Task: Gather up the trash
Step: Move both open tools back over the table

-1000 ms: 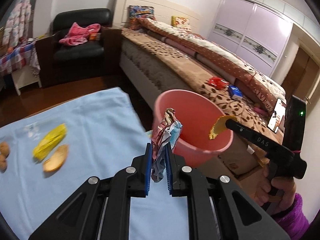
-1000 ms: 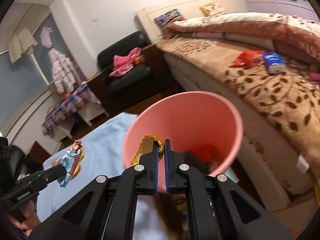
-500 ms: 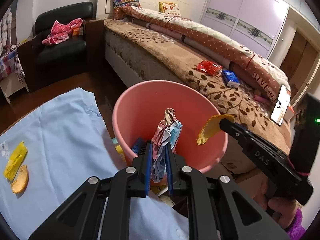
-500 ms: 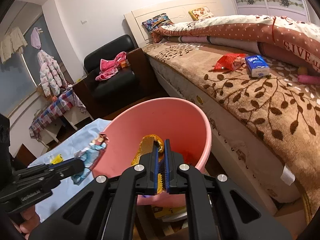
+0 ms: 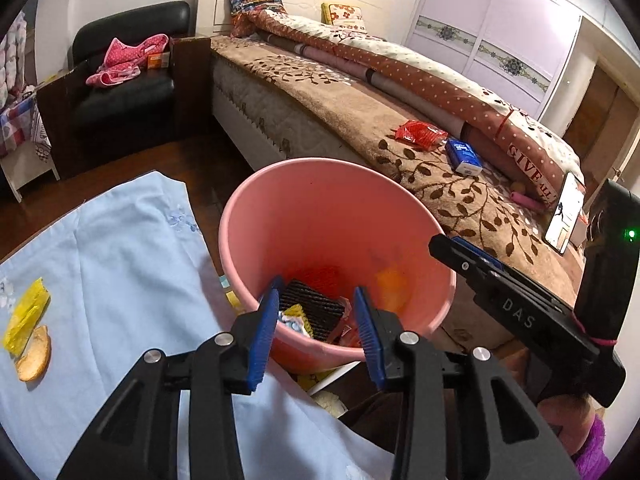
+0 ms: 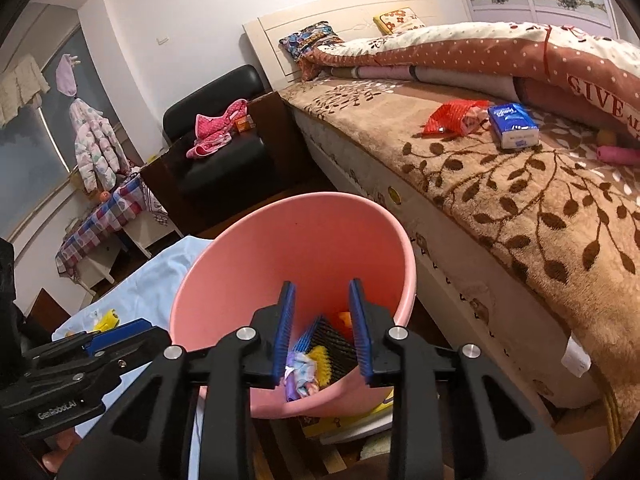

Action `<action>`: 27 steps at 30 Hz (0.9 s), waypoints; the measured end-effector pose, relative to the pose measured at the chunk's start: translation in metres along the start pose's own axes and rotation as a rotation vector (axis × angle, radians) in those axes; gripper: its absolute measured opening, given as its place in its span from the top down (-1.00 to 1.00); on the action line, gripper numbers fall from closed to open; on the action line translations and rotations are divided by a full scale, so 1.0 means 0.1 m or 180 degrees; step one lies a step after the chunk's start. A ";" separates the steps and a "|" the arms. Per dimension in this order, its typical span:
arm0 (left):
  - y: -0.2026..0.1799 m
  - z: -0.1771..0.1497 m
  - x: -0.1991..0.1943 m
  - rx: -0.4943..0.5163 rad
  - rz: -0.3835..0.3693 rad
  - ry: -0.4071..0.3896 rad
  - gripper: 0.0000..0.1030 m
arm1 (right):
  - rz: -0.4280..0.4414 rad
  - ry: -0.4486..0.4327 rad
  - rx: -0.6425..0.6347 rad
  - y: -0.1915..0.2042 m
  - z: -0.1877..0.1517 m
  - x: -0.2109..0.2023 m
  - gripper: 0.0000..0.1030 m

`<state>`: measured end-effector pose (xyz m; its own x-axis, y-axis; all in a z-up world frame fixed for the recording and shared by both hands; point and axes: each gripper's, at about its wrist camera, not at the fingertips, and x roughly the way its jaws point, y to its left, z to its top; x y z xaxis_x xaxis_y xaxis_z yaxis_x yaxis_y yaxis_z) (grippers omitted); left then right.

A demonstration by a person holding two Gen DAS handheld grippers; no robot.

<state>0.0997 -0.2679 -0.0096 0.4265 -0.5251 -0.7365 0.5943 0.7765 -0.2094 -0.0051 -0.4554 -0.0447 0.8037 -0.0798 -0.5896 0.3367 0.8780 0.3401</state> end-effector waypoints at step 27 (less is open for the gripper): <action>1.24 -0.70 -1.04 -0.0464 0.0676 -0.0297 0.25 | 0.0664 0.0300 -0.0522 1.11 -0.37 -0.19 0.45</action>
<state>0.0809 -0.0921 -0.0040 0.5961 -0.3696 -0.7128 0.3832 0.9111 -0.1520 -0.0014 -0.3387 -0.0228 0.7956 0.1483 -0.5874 0.0786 0.9362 0.3427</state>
